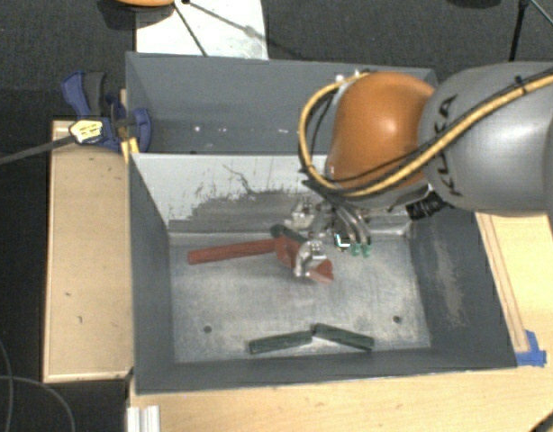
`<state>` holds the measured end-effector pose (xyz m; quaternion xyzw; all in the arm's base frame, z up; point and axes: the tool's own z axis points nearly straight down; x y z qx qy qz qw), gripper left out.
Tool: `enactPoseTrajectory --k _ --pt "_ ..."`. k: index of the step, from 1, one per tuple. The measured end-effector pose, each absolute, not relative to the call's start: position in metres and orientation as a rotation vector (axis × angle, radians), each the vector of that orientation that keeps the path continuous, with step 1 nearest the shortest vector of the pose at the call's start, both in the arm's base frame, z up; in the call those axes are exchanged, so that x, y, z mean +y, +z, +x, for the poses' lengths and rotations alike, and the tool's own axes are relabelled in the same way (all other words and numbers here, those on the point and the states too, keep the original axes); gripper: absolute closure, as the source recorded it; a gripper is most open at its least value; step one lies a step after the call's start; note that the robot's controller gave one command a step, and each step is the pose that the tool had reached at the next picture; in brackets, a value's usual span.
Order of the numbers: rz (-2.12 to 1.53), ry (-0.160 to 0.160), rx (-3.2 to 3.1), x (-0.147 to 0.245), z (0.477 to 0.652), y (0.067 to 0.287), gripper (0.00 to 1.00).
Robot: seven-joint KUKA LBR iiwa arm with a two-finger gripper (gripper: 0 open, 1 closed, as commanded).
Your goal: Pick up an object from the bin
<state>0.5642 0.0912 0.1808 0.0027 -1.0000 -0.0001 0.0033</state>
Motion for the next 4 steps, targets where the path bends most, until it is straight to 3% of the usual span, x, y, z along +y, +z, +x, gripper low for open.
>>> enactPoseTrajectory --k 1,2,3,4 --pt "0.005 -0.002 -3.143 0.091 0.566 0.185 0.00" --pt "0.086 -0.003 -3.150 0.081 0.576 0.147 0.00" --pt "-0.298 -0.006 -3.137 0.064 0.557 0.075 1.00" --pt "-0.300 -0.007 -3.137 0.064 0.557 0.075 1.00"
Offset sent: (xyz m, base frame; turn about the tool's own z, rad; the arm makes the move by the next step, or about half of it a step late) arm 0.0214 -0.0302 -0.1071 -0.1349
